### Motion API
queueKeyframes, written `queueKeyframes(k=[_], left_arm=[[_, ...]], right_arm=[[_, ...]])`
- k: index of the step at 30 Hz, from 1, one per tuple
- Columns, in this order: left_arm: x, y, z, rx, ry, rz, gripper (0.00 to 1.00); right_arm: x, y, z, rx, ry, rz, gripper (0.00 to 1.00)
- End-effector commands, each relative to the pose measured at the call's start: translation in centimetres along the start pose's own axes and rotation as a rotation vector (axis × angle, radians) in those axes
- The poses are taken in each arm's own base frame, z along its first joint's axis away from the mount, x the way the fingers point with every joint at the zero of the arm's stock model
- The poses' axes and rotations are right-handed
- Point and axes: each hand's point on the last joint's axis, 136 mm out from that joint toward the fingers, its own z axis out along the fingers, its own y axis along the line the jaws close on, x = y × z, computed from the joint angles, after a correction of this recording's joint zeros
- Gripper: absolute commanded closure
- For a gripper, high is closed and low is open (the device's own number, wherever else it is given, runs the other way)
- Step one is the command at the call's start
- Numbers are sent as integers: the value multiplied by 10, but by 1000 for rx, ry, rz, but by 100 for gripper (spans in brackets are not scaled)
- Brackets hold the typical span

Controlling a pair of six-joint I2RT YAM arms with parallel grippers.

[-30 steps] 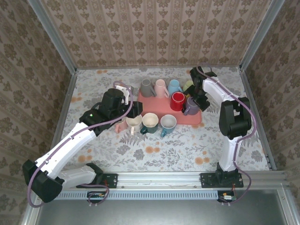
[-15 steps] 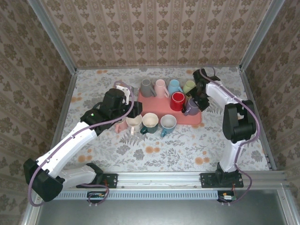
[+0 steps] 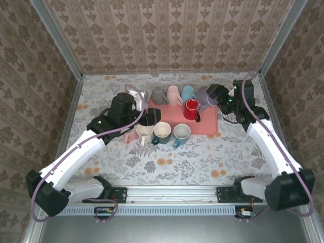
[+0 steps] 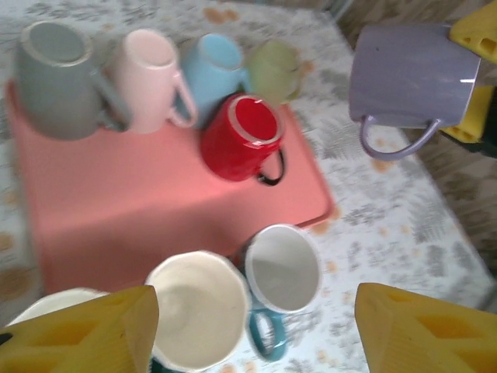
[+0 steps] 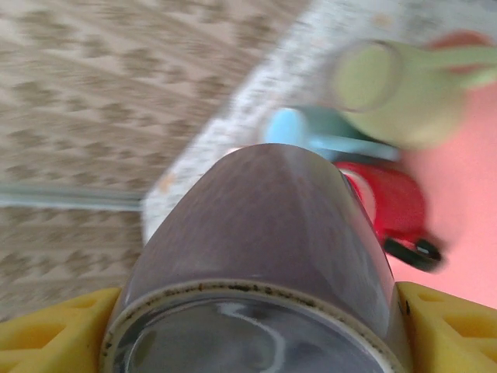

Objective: Turn the mug right side up

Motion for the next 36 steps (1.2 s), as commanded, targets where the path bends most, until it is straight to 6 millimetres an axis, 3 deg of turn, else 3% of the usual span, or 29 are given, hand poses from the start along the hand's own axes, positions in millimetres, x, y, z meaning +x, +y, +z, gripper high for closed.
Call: queueKeyframes(k=[1, 7, 12, 15, 23, 31, 36], left_arm=[[-23, -43, -3, 233, -51, -44, 26], [-47, -85, -1, 497, -86, -120, 17], [-67, -132, -15, 785, -71, -138, 16], [-73, -148, -20, 901, -61, -154, 16], [-64, -169, -22, 1029, -37, -108, 21], [-53, -154, 5, 982, -4, -128, 26], [-54, -155, 7, 982, -27, -117, 27]], right_arm=[[-9, 68, -32, -305, -55, -140, 49], [-7, 113, -87, -510, -110, -215, 49], [-2, 133, -119, -622, -128, -228, 49], [3, 142, -132, -688, -120, -220, 50], [8, 150, -142, -768, -93, -185, 50], [12, 158, -147, -826, -55, -155, 51], [15, 156, -145, -829, -41, -139, 51]])
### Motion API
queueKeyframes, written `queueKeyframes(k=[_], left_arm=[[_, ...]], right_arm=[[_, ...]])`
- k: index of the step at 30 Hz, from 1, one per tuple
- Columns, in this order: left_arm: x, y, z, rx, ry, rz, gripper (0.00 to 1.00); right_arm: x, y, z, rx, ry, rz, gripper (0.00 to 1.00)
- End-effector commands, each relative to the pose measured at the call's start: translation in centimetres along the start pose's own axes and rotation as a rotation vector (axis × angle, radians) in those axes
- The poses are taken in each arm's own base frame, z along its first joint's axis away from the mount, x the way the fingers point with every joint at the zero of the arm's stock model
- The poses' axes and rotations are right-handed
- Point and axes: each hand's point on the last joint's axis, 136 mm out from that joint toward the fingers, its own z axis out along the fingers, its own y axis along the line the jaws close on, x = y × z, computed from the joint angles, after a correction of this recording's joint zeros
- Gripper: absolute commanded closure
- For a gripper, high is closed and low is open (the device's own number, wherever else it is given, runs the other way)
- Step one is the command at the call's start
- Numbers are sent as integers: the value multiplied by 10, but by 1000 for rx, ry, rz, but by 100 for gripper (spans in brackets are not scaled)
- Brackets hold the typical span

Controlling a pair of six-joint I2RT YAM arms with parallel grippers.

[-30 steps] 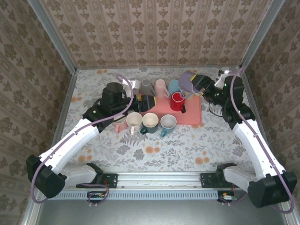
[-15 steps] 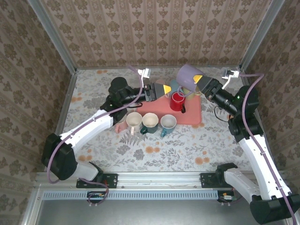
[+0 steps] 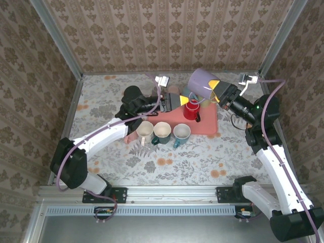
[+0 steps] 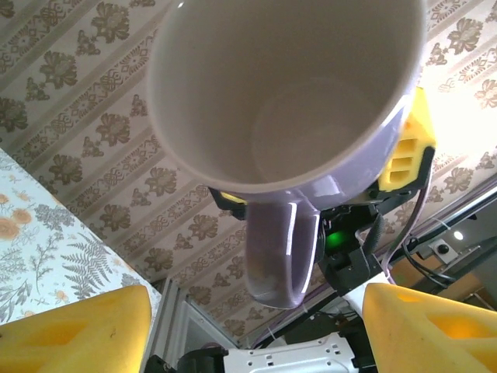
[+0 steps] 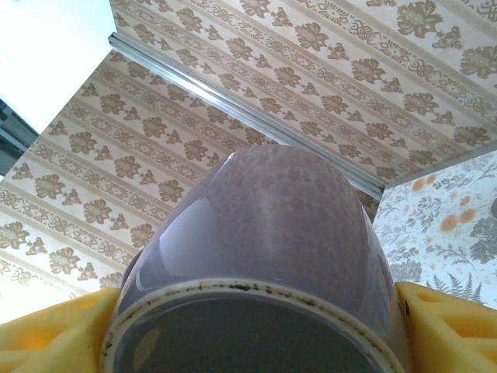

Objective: Turn the mug right side up

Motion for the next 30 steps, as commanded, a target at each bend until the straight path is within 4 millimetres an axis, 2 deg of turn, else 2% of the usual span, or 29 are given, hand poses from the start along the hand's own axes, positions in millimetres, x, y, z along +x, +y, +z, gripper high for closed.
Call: queueKeyframes(k=[1, 7, 10, 12, 15, 17, 20, 21, 23, 25, 28, 30], left_arm=[[-3, -14, 2, 44, -8, 63, 27], [-5, -30, 7, 101, -11, 114, 28], [-7, -36, 8, 141, -24, 122, 36], [-7, -41, 8, 172, -29, 125, 46], [-6, -45, 10, 204, -27, 122, 66], [-6, -44, 10, 208, -29, 120, 83], [-7, -48, 8, 206, -43, 137, 100], [-7, -48, 7, 199, -48, 143, 100], [-7, -50, 3, 176, -63, 164, 100], [-6, -52, 0, 151, -69, 190, 100], [-3, -52, -6, 58, -70, 236, 100], [4, -48, -8, -42, -51, 288, 100]], right_arm=[[-4, 34, -3, -127, -14, -43, 51], [8, 33, 6, -162, 37, -2, 51], [16, 32, 10, -170, 69, 7, 52], [18, 32, 11, -172, 75, 9, 53], [21, 31, 11, -172, 82, 15, 54], [23, 29, 12, -166, 82, 21, 54], [25, 24, 12, -154, 84, 31, 53], [26, 21, 12, -146, 86, 32, 46], [27, 14, 11, -101, 81, 17, 20], [26, 5, 6, -29, 67, -20, 1], [21, -13, -7, 128, 17, -85, 0], [13, -26, -23, 270, -24, -166, 0]])
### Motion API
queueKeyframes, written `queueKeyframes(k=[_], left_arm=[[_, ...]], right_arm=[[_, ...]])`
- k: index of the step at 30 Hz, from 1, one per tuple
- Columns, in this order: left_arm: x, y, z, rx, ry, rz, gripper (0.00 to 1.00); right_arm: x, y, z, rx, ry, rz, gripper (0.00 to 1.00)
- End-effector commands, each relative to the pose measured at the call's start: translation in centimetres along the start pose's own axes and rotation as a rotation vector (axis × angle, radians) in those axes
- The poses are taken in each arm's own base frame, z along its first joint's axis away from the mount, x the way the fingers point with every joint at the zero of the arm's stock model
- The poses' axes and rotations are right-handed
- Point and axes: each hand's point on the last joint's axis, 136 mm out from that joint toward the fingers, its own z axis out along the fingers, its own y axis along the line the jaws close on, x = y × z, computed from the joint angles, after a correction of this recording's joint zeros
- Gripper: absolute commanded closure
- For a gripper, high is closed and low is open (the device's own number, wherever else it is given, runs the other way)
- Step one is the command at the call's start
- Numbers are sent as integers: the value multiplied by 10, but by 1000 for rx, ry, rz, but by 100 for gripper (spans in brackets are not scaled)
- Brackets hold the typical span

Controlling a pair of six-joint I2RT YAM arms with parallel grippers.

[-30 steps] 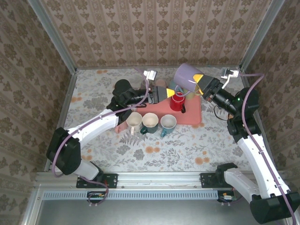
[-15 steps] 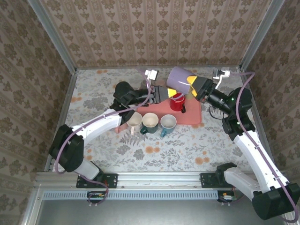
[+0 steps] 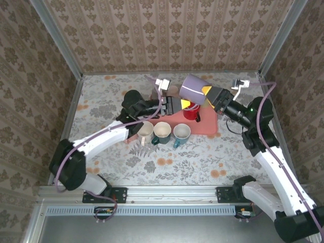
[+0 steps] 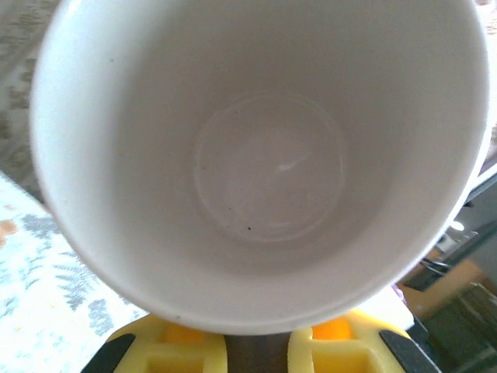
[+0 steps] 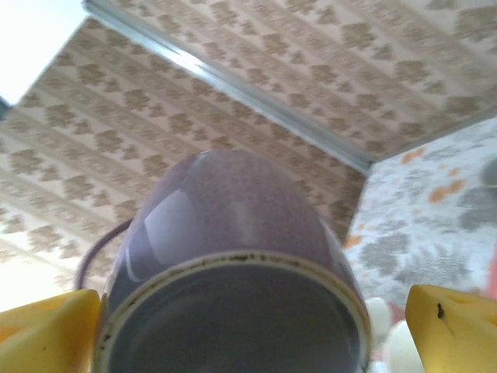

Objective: Turn the mug right side up

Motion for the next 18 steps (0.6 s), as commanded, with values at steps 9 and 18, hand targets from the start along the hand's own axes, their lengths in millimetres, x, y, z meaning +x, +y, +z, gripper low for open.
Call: queueKeyframes(k=[9, 18], left_arm=[[60, 31, 3, -740, 242, 547, 100], [134, 99, 40, -1012, 475, 653, 100]], right_arm=[[-65, -59, -126, 861, -319, -416, 0], [-70, -52, -154, 910, -410, -408, 1]])
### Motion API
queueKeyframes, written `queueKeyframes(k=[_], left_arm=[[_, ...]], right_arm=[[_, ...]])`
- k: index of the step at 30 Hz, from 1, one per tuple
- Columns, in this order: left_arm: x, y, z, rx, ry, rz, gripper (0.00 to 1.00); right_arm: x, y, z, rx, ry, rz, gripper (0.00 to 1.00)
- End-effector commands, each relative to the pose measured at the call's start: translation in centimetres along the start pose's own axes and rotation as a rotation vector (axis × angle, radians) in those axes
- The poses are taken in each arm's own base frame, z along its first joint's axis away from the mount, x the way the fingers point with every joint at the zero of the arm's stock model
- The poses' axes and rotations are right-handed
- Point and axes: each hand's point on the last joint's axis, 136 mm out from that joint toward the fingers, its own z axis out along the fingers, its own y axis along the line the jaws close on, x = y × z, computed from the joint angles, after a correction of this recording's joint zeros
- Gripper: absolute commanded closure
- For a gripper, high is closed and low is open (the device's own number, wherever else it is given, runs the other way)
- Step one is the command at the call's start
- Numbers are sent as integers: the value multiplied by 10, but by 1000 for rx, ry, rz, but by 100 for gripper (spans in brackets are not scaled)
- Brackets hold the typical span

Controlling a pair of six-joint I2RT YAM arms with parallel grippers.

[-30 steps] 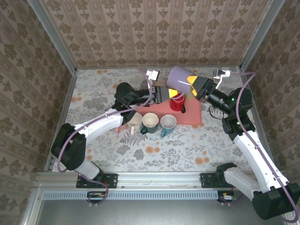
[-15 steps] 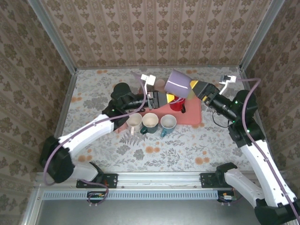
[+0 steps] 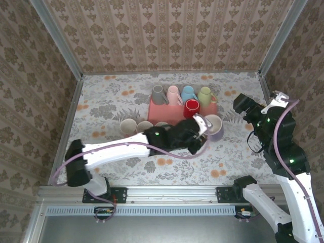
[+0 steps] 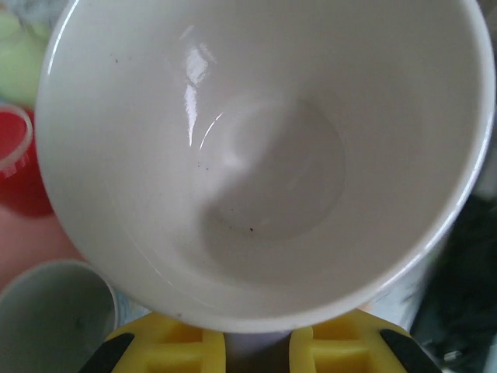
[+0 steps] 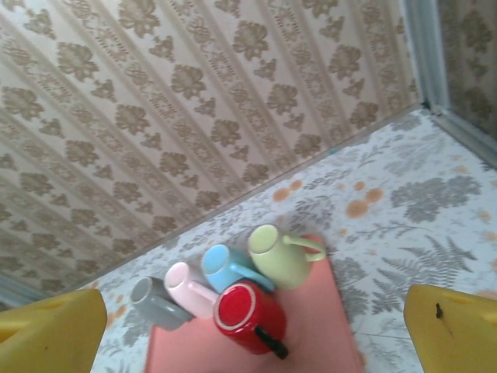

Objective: Turn the mug right side up

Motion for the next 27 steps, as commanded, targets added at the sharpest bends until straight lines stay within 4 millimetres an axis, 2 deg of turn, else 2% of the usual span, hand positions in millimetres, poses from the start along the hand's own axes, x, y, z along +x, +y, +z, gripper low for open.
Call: queueKeyframes(k=[1, 5, 9, 13, 21, 27], left_arm=[[-8, 18, 8, -171, -8, 65, 100], [19, 20, 46, -216, 72, 72, 100], [40, 26, 70, -252, 109, 58, 100], [53, 33, 83, -273, 130, 17, 100], [65, 50, 99, -280, 154, -74, 100], [71, 59, 109, -305, 175, -78, 100]], right_arm=[[-7, -14, -11, 64, -33, -19, 1], [-2, -15, -12, 56, -17, -13, 1], [2, -13, -11, 45, -6, -16, 1], [8, -13, -11, 33, 7, -13, 1], [15, -16, -8, 30, 14, -25, 1], [19, -14, -4, 22, 23, -30, 1]])
